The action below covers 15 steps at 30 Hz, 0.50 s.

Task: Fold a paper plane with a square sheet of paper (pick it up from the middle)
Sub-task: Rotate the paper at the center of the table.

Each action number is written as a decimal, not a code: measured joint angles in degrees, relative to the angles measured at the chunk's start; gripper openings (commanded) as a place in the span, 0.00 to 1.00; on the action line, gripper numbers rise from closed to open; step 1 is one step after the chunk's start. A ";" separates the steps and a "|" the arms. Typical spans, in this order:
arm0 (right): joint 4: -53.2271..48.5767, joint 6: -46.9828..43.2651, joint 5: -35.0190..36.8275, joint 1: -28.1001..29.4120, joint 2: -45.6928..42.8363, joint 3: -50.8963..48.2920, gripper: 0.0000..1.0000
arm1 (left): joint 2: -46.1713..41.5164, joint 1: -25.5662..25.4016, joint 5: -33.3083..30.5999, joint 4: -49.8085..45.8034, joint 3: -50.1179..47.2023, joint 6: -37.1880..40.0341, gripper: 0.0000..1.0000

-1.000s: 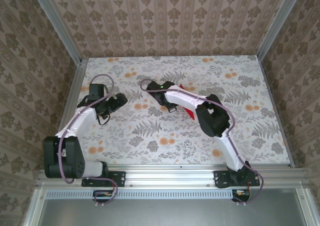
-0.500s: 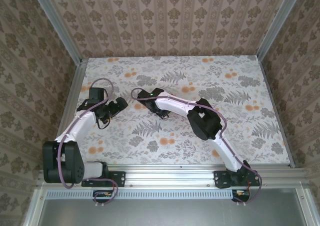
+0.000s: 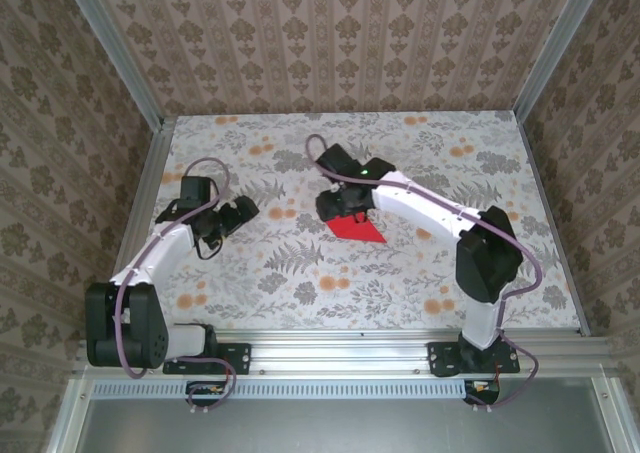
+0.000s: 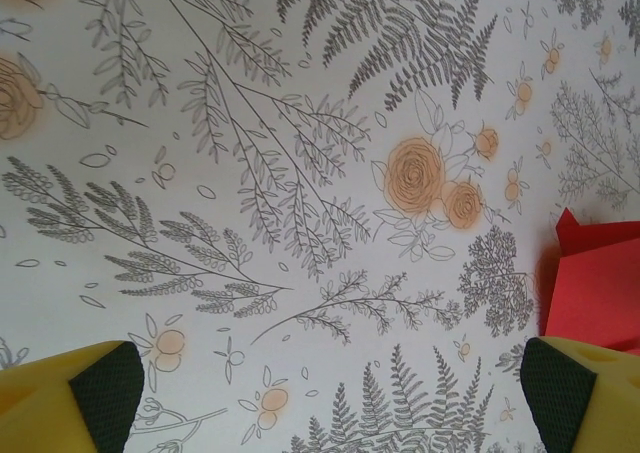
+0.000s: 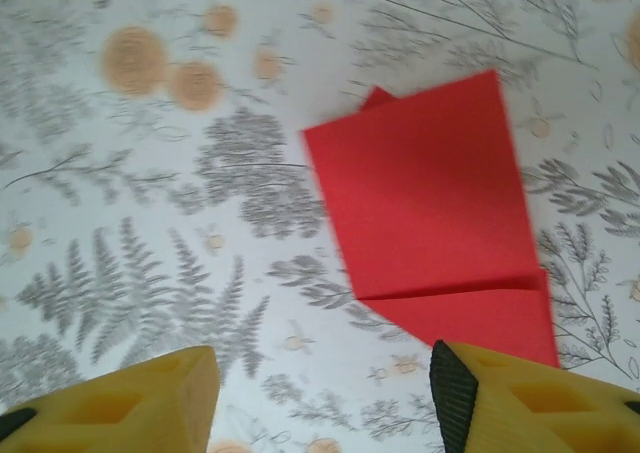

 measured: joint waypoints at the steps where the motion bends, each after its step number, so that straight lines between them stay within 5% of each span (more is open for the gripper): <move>1: 1.05 0.09 -1.36 -2.49 -0.07 -2.16 0.64 | 0.24 -0.46 0.09 0.02 0.00 0.00 1.00; 7: 4.87 -3.10 -10.32 -13.97 0.20 -12.11 0.68 | 2.60 -2.67 0.31 0.50 0.00 0.00 1.00; 15: 5.29 -12.33 -16.87 -15.58 3.52 -12.59 0.63 | 4.42 -4.42 0.31 1.09 0.13 0.00 1.00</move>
